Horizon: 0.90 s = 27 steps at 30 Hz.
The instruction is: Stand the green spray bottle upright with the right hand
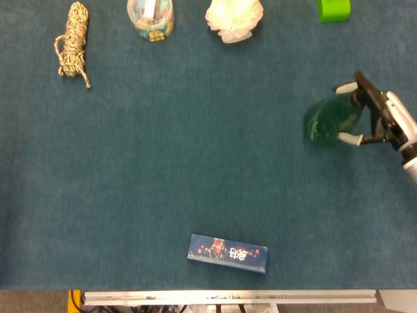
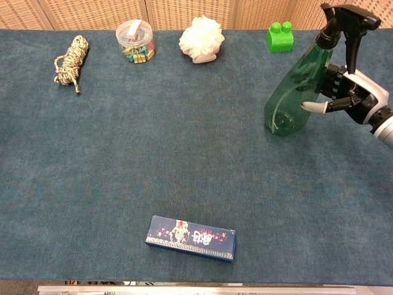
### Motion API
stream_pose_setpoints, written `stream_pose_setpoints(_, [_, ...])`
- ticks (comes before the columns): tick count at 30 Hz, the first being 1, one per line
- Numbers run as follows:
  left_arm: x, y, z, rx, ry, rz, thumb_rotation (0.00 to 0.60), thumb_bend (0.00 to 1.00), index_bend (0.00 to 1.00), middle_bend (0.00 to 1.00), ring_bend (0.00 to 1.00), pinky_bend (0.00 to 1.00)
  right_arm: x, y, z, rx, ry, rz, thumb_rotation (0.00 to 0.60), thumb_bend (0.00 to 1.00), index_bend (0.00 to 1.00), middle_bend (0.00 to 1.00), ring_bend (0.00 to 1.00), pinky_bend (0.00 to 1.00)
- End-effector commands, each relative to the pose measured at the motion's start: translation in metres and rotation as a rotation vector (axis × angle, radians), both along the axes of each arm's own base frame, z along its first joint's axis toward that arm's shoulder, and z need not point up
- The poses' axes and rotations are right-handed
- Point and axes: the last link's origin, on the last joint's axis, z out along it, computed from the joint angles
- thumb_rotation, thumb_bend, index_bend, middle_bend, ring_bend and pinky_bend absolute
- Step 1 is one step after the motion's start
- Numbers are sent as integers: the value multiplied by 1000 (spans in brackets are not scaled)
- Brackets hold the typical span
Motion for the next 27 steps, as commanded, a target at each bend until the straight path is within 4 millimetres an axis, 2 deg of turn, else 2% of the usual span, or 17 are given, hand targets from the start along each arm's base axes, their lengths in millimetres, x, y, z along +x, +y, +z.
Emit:
stream_pose_setpoints(1, [0,0,0,0,0,0,600,0,134,176,56,190,0,0,0,1,1,2,600,0,302,244,176,199])
stream_pose_setpoints(19, [0,0,0,1,1,-1,600,0,134,176,56,190,0,0,2,-28,40,47,600,0,177,133,90,174])
stream_pose_setpoints(27, [0,0,0,0,2,-1,600,0,134,176,56,190,0,2,8,-64,79,81,600,0,61,55,16,139])
